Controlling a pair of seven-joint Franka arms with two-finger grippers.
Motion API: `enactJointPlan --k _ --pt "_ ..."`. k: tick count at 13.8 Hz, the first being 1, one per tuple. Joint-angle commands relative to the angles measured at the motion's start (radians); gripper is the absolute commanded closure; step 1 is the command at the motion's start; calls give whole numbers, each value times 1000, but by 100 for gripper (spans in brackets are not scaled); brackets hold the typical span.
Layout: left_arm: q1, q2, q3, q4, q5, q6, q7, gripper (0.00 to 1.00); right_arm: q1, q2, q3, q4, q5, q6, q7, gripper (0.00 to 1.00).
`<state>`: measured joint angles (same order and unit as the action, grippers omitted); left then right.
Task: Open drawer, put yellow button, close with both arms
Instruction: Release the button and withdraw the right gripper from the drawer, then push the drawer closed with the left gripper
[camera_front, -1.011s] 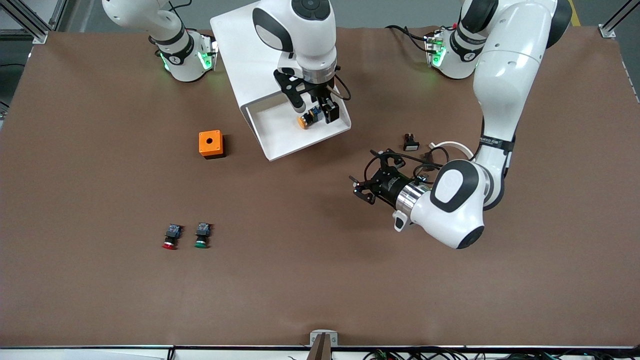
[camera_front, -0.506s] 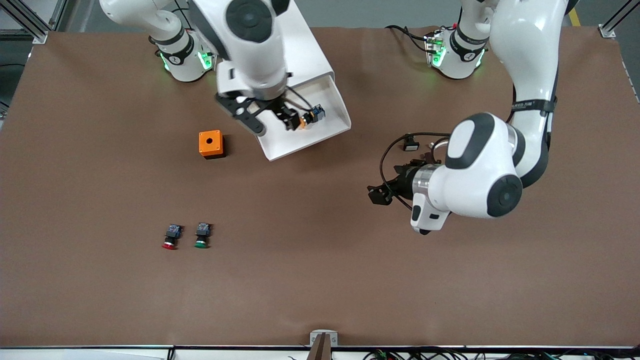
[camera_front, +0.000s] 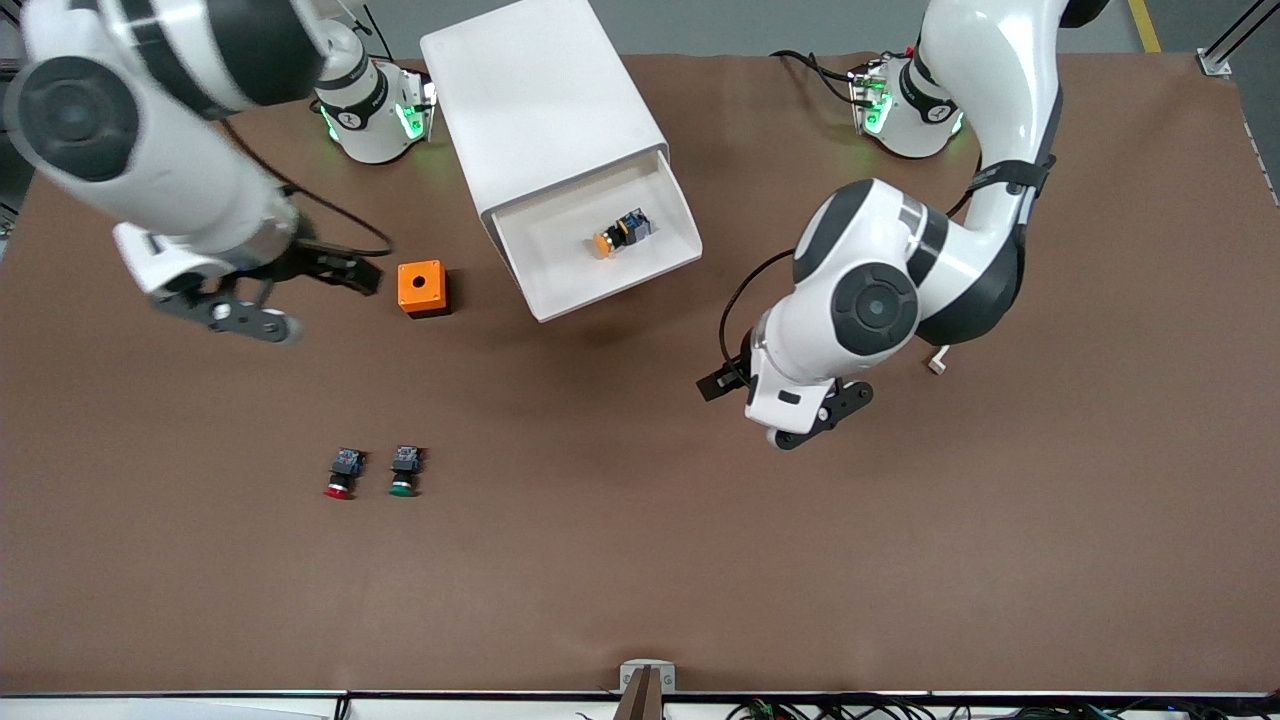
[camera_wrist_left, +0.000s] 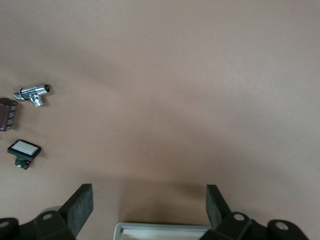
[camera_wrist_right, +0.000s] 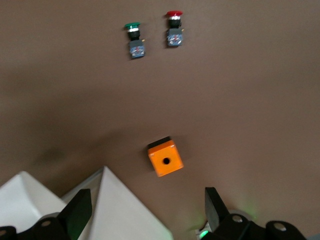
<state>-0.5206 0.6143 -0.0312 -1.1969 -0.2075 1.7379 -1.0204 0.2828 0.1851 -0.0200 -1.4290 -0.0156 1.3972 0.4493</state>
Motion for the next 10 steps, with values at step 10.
enactJointPlan --k 10 --pt "-157 22 4 -32 51 106 -75 1 -343 -13 26 51 -33 -21 -472 0"
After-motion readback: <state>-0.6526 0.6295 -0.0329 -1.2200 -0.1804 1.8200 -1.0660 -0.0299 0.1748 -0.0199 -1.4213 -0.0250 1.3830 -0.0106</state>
